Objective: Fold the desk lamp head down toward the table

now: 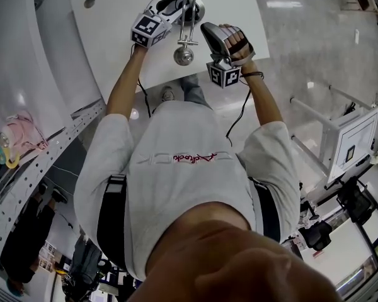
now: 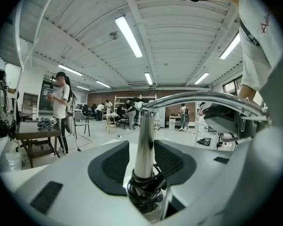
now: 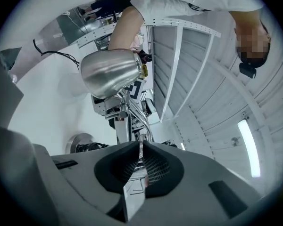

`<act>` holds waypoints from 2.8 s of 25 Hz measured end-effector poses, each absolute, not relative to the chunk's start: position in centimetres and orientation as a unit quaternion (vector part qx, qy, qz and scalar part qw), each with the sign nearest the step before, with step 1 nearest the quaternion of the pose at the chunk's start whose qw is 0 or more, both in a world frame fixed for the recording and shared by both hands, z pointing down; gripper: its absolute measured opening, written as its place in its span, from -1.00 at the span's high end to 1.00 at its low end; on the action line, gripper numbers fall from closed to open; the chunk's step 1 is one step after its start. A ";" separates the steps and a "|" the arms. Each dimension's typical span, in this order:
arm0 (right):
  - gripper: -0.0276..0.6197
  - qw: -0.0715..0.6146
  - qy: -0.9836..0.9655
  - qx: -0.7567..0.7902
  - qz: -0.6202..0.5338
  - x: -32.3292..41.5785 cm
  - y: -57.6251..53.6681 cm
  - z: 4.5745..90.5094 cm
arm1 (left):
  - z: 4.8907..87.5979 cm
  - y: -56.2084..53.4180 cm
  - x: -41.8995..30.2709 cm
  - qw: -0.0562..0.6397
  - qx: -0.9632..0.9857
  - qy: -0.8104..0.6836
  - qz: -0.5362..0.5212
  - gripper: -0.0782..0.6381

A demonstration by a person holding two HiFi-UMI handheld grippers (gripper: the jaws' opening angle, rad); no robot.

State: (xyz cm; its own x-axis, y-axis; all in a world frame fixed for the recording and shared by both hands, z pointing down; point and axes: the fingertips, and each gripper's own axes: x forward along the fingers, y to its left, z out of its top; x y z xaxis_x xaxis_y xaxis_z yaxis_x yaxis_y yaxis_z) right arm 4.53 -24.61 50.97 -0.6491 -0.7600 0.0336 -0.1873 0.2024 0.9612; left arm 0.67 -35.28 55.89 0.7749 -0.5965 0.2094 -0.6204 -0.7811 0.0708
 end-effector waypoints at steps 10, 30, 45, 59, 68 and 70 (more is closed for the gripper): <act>0.87 0.294 -0.742 0.343 -0.495 5.2 -24.7 52.1 | 55.4 -34.3 -2.4 0.050 0.928 -0.359 0.089 0.71; 0.87 0.064 -0.815 0.564 0.113 11.2 -23.3 52.0 | 51.0 -27.9 -3.2 0.040 0.926 -0.369 0.066 0.71; 0.87 0.024 -0.797 0.593 0.115 6.6 -12.4 50.3 | 49.8 -16.3 -4.7 0.037 0.937 -0.344 0.056 0.71; 0.86 0.039 -0.808 0.581 0.096 6.2 -6.2 49.5 | 49.6 -9.4 -3.7 0.053 0.929 -0.363 0.044 0.71; 0.86 0.040 -0.810 0.577 0.093 7.5 -0.5 49.5 | 50.1 -3.1 -1.5 0.055 0.929 -0.362 0.052 0.71; 0.86 0.042 -0.811 0.577 0.092 7.8 0.7 49.5 | 50.0 -1.7 -1.0 0.054 0.929 -0.361 0.054 0.71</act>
State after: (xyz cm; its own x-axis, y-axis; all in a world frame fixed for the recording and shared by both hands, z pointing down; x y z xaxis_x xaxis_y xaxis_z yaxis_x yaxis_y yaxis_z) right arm 7.84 0.71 49.51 -0.3311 -0.9274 0.1738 -0.9428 0.3176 -0.1014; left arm -0.97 -1.68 50.02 0.7335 -0.6653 0.1390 -0.6769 -0.7335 0.0618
